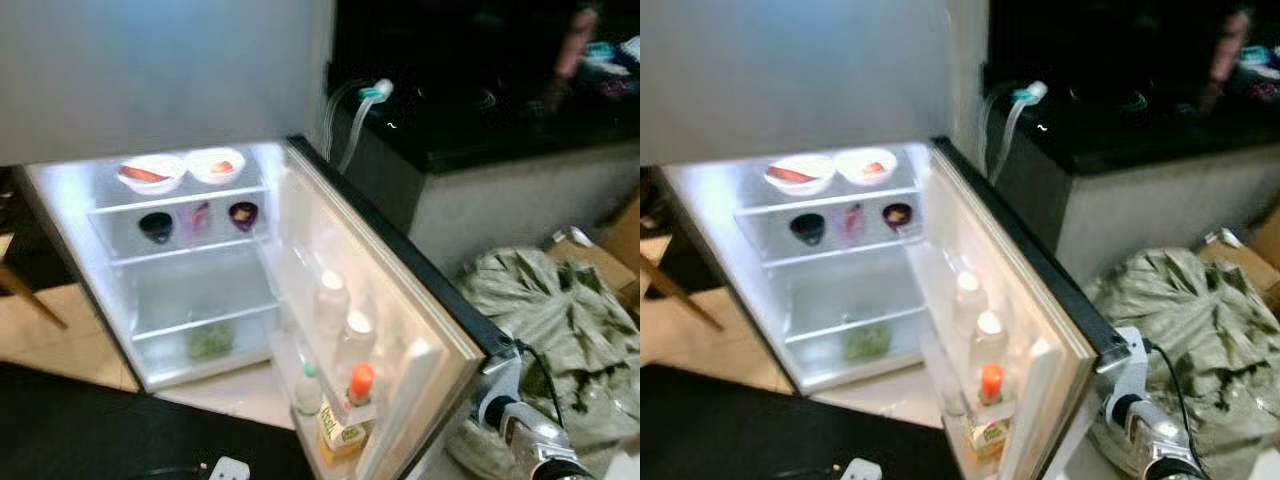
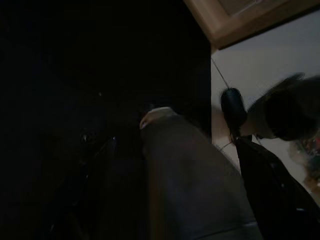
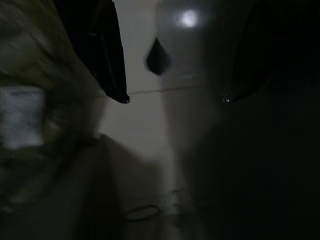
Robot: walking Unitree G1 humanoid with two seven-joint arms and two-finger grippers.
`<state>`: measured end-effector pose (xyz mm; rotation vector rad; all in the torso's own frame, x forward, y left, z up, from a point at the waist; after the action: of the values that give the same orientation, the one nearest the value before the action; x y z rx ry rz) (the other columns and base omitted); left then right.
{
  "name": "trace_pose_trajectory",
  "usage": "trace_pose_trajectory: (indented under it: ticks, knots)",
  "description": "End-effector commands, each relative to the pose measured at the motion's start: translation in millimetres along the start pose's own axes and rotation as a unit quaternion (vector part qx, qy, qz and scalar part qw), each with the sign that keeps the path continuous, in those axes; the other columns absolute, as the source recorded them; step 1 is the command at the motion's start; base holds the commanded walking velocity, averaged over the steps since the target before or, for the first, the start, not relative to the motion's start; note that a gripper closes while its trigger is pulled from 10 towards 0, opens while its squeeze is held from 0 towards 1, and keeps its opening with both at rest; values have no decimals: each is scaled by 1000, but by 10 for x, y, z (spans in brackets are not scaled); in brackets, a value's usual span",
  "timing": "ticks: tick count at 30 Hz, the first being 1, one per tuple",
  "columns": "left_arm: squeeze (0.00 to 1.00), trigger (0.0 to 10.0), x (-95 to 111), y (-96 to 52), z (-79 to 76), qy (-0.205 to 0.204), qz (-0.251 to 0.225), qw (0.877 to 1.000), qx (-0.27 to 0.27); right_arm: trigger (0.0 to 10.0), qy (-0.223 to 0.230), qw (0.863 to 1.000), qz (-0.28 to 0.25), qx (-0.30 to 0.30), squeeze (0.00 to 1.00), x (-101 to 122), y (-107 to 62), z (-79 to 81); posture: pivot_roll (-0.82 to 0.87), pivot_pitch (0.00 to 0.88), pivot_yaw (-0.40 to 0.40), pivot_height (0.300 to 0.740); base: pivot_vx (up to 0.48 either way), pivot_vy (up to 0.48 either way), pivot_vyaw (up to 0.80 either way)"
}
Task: Restocking fridge
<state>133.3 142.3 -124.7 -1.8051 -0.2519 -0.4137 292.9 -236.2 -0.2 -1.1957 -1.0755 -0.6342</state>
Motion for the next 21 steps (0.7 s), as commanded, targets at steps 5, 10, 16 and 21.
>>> trace_pose_trajectory:
  ticks: [5, 10, 16, 21]
  knots:
    - [0, 10000, -195, -12, -33, -8, 35, 999, -4, 10000, -10, 996, 8, 84, 0, -83, 2, 207, -88, 2, -67, 740, 0, 0, 775]
    - [0, 10000, -198, -15, -26, -7, 36, 999, -3, 10000, -14, 985, -7, 170, 0, -49, 44, 445, -86, 1, -66, 740, 0, 0, 775]
    - [0, 10000, -196, -15, -24, -7, 36, 999, -4, 10000, -28, 961, -50, 270, 0, 130, 141, 795, -85, 0, -67, 740, 0, 0, 775]
    - [0, 10000, -195, -14, -28, -8, 36, 999, -4, 10000, -38, 947, -79, 309, 0, 271, 193, 973, -87, 0, -68, 740, 0, 0, 775]
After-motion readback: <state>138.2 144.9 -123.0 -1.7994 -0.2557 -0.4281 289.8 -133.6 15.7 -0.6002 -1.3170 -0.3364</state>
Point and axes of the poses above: a point about 5 cm out from each wrist's last joint towards the gripper, its own y axis pointing out of the wrist towards the gripper, its own x axis along the axis of the wrist's last joint, z = x × y, the point moved 2 cm from there along y, pointing out of the wrist towards the gripper, and after that the axes turned 10 degrees about -y, right-handed, at the moved point
